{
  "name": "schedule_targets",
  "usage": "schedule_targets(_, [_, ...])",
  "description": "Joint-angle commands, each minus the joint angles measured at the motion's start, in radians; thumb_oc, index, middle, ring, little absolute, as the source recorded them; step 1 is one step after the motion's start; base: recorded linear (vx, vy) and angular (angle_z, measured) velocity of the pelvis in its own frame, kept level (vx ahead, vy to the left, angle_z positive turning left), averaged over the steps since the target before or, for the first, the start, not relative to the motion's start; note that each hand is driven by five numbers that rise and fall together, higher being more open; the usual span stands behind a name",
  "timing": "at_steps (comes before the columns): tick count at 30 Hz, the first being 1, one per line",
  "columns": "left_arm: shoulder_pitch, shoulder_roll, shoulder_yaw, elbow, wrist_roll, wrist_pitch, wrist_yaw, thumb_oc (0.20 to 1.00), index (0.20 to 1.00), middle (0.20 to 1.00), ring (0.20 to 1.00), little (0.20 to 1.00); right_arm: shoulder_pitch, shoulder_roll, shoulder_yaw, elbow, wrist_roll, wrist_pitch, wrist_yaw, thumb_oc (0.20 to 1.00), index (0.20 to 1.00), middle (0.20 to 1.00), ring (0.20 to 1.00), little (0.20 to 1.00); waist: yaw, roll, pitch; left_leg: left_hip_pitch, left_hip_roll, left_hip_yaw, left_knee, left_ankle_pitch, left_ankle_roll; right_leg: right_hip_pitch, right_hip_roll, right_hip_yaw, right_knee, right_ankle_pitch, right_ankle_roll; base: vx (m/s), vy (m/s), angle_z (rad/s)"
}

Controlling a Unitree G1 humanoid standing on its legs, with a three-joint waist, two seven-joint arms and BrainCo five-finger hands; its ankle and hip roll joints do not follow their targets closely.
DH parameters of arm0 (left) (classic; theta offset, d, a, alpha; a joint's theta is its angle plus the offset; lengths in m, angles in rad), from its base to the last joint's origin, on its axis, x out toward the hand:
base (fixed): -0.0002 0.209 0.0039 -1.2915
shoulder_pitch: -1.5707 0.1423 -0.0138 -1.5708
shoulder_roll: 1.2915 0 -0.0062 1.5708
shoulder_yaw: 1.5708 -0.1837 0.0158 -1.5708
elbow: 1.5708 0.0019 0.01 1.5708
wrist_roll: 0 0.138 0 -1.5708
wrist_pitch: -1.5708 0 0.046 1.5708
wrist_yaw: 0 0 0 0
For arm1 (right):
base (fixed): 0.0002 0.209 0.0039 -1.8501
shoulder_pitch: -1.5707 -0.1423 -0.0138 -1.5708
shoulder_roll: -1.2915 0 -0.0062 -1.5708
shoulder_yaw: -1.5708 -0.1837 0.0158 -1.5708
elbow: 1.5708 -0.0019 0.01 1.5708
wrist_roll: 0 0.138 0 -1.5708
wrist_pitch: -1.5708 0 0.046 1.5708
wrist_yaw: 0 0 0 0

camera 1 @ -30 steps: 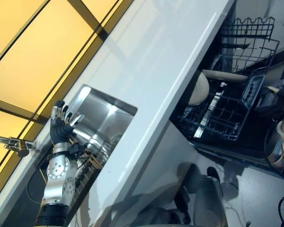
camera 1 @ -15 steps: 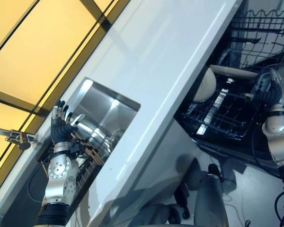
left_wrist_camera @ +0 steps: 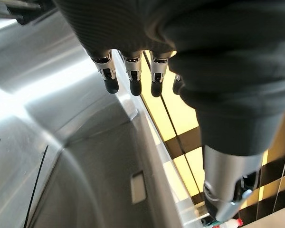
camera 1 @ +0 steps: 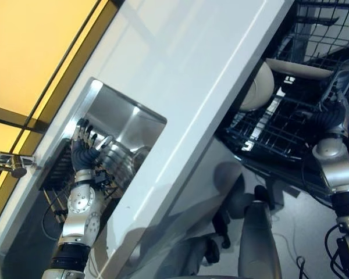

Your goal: Pick up plates and place into dishwasher.

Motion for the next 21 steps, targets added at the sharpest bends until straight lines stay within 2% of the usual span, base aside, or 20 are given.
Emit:
schedule_targets(1, [-0.004, 0.064, 0.045, -0.035, -0.041, -0.068, 0.032, 1.000, 1.000, 1.000, 1.000, 1.000, -0.036, 0.008, 0.011, 0.067, 0.114, 0.004, -0.017, 1.000, 1.000, 1.000, 1.000, 1.000, 0.002, 0.051, 0.062, -0.135, -0.013, -0.040, 0.209, -0.086, 0.011, 0.077, -0.055, 0.045, -0.089, -0.043, 0.053, -0.02, 0.036, -0.05])
schedule_targets(4, [-0.004, 0.069, 0.043, -0.054, -0.057, -0.048, 0.028, 1.000, 1.000, 1.000, 1.000, 1.000, -0.066, 0.024, 0.029, 0.103, 0.191, -0.001, 0.023, 1.000, 1.000, 1.000, 1.000, 1.000, 0.011, 0.061, 0.067, -0.139, -0.018, -0.045, 0.212, -0.086, 0.012, 0.071, -0.060, 0.047, -0.084, -0.044, 0.052, -0.01, 0.016, -0.02])
schedule_targets(11, [-0.018, 0.091, 0.032, -0.086, -0.082, -0.006, 0.030, 1.000, 1.000, 1.000, 1.000, 1.000, -0.172, 0.034, 0.103, 0.152, 0.267, -0.028, 0.143, 1.000, 1.000, 1.000, 1.000, 1.000, 0.043, 0.068, 0.056, -0.142, -0.026, -0.056, 0.221, -0.085, 0.011, 0.074, -0.079, 0.035, -0.081, -0.042, 0.053, 0.00, 0.001, -0.01])
schedule_targets(19, [-0.034, 0.109, 0.008, -0.057, -0.092, -0.036, 0.041, 1.000, 1.000, 1.000, 1.000, 1.000, -0.314, 0.117, 0.221, 0.139, 0.302, -0.059, 0.253, 1.000, 1.000, 1.000, 1.000, 1.000, 0.073, 0.085, 0.046, -0.156, -0.031, -0.064, 0.221, -0.077, 0.013, 0.067, -0.094, 0.019, -0.072, -0.047, 0.051, -0.01, -0.005, -0.03])
schedule_targets(21, [-0.039, 0.112, 0.005, -0.053, -0.096, -0.040, 0.037, 1.000, 1.000, 1.000, 1.000, 1.000, -0.335, 0.145, 0.256, 0.130, 0.287, -0.074, 0.321, 1.000, 1.000, 1.000, 1.000, 1.000, 0.081, 0.089, 0.043, -0.156, -0.033, -0.068, 0.219, -0.076, 0.013, 0.071, -0.099, 0.012, -0.073, -0.048, 0.050, -0.01, -0.004, 0.03])
